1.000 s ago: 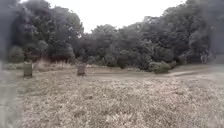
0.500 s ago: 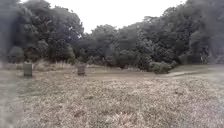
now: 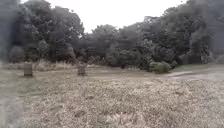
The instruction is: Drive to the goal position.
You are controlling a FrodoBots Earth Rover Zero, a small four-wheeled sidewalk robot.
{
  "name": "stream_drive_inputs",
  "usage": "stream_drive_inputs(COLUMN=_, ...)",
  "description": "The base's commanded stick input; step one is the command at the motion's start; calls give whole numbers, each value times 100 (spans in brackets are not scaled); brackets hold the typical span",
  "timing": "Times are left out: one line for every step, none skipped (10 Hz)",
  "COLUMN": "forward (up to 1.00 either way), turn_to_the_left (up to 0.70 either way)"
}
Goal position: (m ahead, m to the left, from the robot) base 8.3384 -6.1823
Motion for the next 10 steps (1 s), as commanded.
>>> stream_drive_inputs(forward=0, turn_to_the_left=0)
stream_drive_inputs(forward=45, turn_to_the_left=0)
stream_drive_inputs(forward=45, turn_to_the_left=0)
stream_drive_inputs(forward=45, turn_to_the_left=0)
stream_drive_inputs(forward=45, turn_to_the_left=0)
stream_drive_inputs(forward=45, turn_to_the_left=0)
stream_drive_inputs(forward=45, turn_to_the_left=0)
stream_drive_inputs(forward=45, turn_to_the_left=0)
stream_drive_inputs(forward=45, turn_to_the_left=0)
stream_drive_inputs(forward=0, turn_to_the_left=0)
